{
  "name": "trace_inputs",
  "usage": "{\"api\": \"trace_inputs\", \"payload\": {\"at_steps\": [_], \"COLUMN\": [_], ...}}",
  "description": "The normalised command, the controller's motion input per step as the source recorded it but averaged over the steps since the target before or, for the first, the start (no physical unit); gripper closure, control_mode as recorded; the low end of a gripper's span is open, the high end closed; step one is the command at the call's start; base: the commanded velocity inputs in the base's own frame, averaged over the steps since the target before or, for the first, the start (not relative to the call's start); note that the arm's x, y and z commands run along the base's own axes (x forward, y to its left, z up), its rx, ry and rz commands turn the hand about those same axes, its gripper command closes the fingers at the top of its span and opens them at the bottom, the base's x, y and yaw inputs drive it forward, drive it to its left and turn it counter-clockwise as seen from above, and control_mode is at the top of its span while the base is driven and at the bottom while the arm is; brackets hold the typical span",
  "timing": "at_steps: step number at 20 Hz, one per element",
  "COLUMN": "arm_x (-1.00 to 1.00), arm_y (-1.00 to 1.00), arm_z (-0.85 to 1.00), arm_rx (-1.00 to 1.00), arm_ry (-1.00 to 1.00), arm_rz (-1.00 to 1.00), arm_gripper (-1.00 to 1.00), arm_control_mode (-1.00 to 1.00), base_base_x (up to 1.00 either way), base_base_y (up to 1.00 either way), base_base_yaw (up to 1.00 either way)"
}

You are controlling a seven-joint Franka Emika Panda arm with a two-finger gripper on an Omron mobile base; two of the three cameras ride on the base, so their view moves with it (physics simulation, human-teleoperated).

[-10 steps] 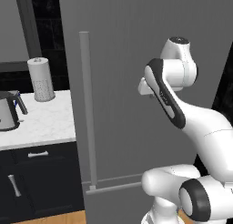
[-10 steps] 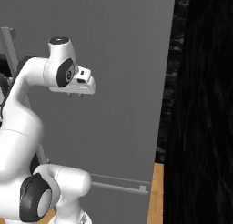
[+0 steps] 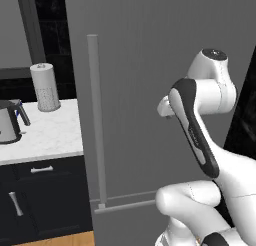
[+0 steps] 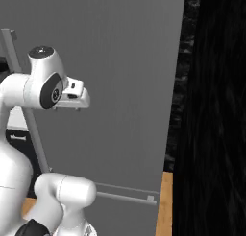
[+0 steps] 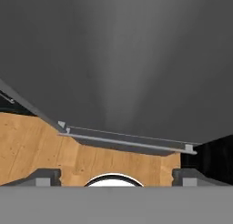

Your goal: Navigate to the stand mixer.

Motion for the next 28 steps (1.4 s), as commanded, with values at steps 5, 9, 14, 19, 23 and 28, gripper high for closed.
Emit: {"api": "trace_inputs", "payload": {"at_steps": [5,9,14,19,23,28], "arm_x": [-0.64,-0.5,-0.16,0.0,0.0,0.0], "arm_y": [0.0,0.08,0.04,0.0,0.0,0.0], "arm_z": [0.13,0.41,0.18,0.0,0.0,0.0], "arm_rx": [0.0,0.03,0.01,0.0,0.0,0.0], "arm_ry": [-0.31,-0.23,-0.08,0.0,0.0,0.0], "arm_rz": [0.01,0.0,0.0,0.0,0.0,0.0], "arm_gripper": [-1.0,-1.0,-1.0,-1.0,-1.0,-1.0], "arm_control_mode": [-1.0,-1.0,1.0,1.0,1.0,1.0], "base_base_x": [0.0,0.0,-0.29,-0.47,-0.07,-0.01], "base_base_y": [0.0,0.0,0.15,0.82,1.0,1.0], "base_base_yaw": [0.0,0.0,0.03,0.11,0.13,0.07]}}
